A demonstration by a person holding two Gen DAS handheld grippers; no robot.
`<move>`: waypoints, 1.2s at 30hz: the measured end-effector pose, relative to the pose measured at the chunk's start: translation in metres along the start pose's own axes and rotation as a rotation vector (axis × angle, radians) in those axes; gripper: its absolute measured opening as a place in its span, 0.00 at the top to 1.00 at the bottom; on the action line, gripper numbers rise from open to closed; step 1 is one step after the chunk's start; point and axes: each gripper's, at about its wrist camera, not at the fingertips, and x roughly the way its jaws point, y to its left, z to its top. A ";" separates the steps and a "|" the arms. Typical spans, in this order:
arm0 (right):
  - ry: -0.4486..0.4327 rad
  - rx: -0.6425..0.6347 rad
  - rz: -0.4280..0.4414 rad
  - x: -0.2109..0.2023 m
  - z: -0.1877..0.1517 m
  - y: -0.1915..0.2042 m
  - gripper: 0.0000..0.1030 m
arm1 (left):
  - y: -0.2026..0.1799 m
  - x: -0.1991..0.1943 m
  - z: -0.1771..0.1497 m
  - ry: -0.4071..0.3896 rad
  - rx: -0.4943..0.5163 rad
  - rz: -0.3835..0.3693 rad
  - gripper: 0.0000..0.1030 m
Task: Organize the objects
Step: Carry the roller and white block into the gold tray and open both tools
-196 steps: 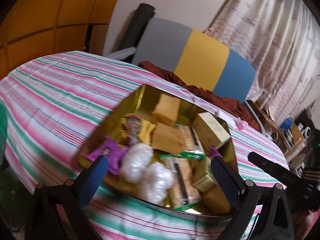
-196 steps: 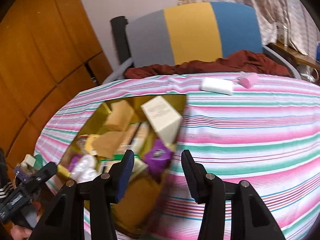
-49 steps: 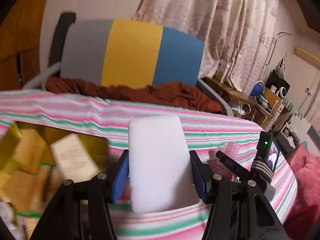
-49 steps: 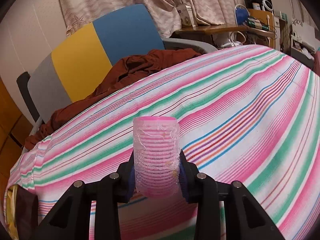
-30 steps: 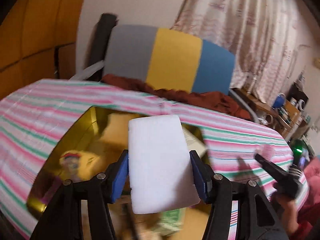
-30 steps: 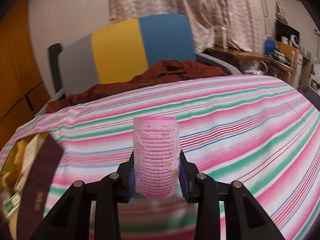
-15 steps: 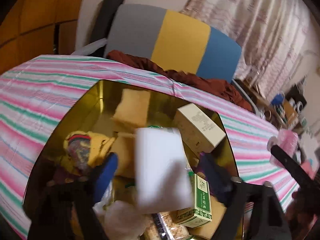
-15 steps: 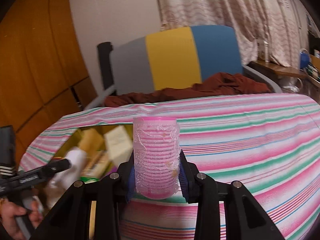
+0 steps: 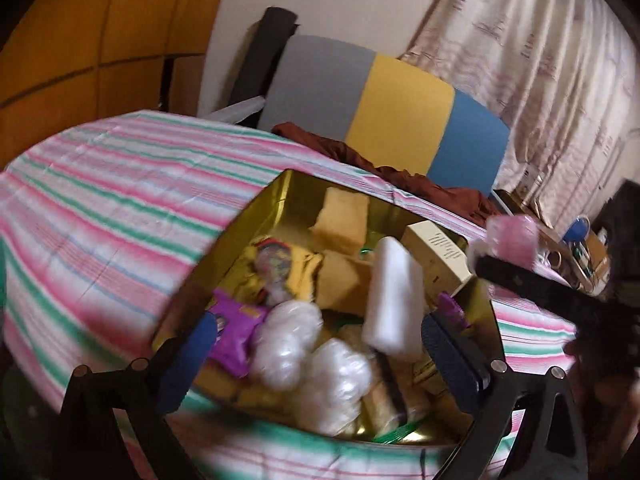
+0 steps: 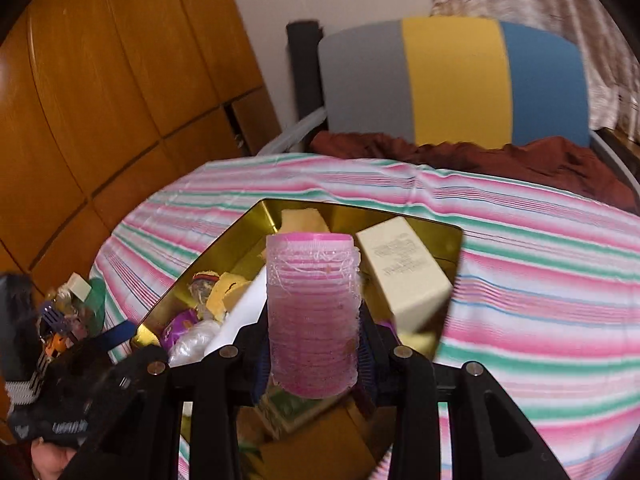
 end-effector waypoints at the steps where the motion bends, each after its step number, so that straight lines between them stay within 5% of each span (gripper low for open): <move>1: 0.023 -0.016 -0.002 0.009 0.006 0.002 0.65 | 0.004 -0.001 -0.001 0.003 -0.012 0.004 0.00; 8: 0.163 -0.078 -0.044 0.070 0.029 0.012 0.65 | 0.018 -0.006 -0.004 0.003 -0.042 0.022 0.00; 13: 0.192 -0.034 -0.082 0.089 0.038 0.002 0.53 | 0.021 -0.009 -0.005 0.003 -0.037 0.022 0.00; 21: 0.097 -0.006 -0.066 0.052 0.038 0.002 0.52 | 0.015 -0.014 -0.001 -0.012 -0.020 0.056 0.00; 28: 0.091 0.063 -0.001 0.028 0.015 0.003 0.52 | 0.005 -0.013 0.002 0.038 -0.008 0.180 0.00; 36: 0.099 0.062 -0.065 0.013 -0.007 0.022 0.52 | -0.001 -0.028 0.002 0.020 0.032 0.244 0.00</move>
